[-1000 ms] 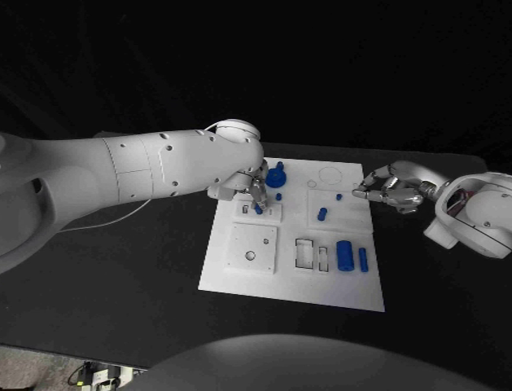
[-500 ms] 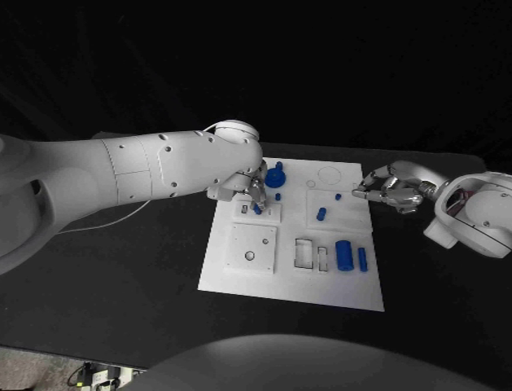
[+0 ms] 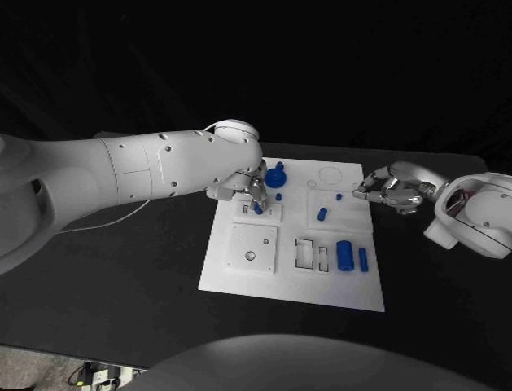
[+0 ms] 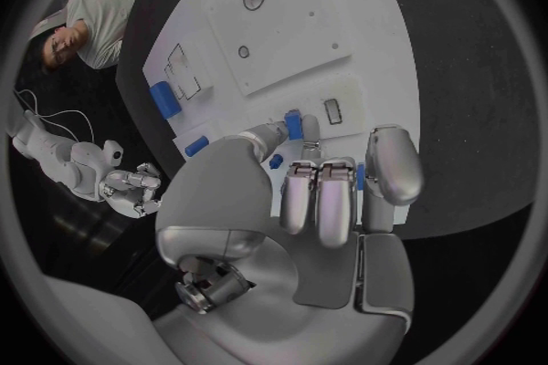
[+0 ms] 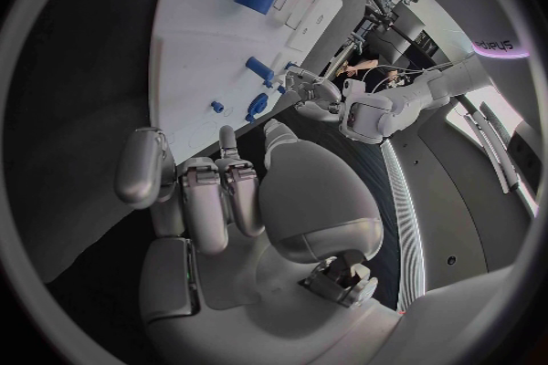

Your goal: Assemble the parts on the task board

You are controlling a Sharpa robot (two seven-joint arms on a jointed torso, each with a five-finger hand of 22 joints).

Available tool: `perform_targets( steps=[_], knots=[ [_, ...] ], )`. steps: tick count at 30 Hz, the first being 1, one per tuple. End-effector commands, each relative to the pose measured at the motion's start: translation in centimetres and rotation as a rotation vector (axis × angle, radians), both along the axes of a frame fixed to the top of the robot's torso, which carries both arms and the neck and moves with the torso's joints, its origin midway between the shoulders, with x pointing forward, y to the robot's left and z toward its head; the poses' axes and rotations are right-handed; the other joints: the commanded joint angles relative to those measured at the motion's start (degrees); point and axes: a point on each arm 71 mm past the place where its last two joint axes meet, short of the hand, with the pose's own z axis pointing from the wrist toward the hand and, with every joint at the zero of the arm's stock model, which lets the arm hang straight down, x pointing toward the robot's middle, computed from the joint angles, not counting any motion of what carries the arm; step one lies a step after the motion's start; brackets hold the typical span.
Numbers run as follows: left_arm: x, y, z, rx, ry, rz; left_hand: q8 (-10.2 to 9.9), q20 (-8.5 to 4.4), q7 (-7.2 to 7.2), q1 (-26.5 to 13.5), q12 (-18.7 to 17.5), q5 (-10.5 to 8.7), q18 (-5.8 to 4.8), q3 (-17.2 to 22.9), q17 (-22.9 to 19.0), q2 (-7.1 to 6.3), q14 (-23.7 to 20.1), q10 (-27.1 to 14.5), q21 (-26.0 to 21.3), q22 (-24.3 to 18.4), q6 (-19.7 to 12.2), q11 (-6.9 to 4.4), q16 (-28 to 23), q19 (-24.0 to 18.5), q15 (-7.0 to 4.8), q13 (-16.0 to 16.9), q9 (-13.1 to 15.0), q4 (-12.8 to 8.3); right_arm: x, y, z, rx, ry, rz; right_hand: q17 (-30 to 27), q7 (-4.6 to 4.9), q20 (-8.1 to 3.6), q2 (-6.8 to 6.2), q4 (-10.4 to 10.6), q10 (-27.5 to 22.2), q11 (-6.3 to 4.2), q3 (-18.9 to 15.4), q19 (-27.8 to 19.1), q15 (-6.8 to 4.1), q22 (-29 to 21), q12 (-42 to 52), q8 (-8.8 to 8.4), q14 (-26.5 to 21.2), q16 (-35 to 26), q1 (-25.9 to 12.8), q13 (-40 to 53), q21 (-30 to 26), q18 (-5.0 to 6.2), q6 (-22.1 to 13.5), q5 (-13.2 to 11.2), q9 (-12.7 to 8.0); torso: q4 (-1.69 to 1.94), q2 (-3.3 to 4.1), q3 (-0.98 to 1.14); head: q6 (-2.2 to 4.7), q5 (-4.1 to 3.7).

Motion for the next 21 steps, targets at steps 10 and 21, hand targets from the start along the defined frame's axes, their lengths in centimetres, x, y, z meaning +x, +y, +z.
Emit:
perform_targets(
  steps=[10,21],
  knots=[
    [-0.36,0.01,-0.85,0.025,0.021,-0.015,-4.47,0.29,-0.37,-1.58,-0.90,-5.21,0.53,-5.06,15.09,0.08,5.94,3.65,-1.77,6.72,0.90,0.88,0.14,-0.91,0.75,12.12,-2.02,3.29,-0.20,0.11,-0.67,-0.007,0.023,0.013,15.08,-0.02,0.02,0.11,-0.06,5.97,0.17,0.36,-0.55,0.46,8.10,0.22,-0.26,6.07,0.20,0.63,15.08,-0.31,0.73,-0.27,0.19,-0.08,-0.08,-0.01,0.01,0.01,0.06],
    [-0.33,0.12,-0.86,0.030,0.015,-0.016,-6.04,0.67,0.20,-1.95,-1.10,-6.28,0.61,-6.98,15.09,0.10,5.94,3.41,-2.39,6.69,0.39,1.40,0.14,-1.14,1.18,11.89,-2.49,4.41,-0.24,-0.07,-0.69,-0.006,0.021,0.010,15.08,-0.02,0.02,0.10,-0.05,5.97,0.17,0.35,-0.56,0.45,8.10,0.22,-0.26,6.07,0.20,0.64,15.08,-0.33,0.73,-0.27,0.21,-0.08,-0.02,0.00,-0.01,0.01,-0.17]
  ],
)
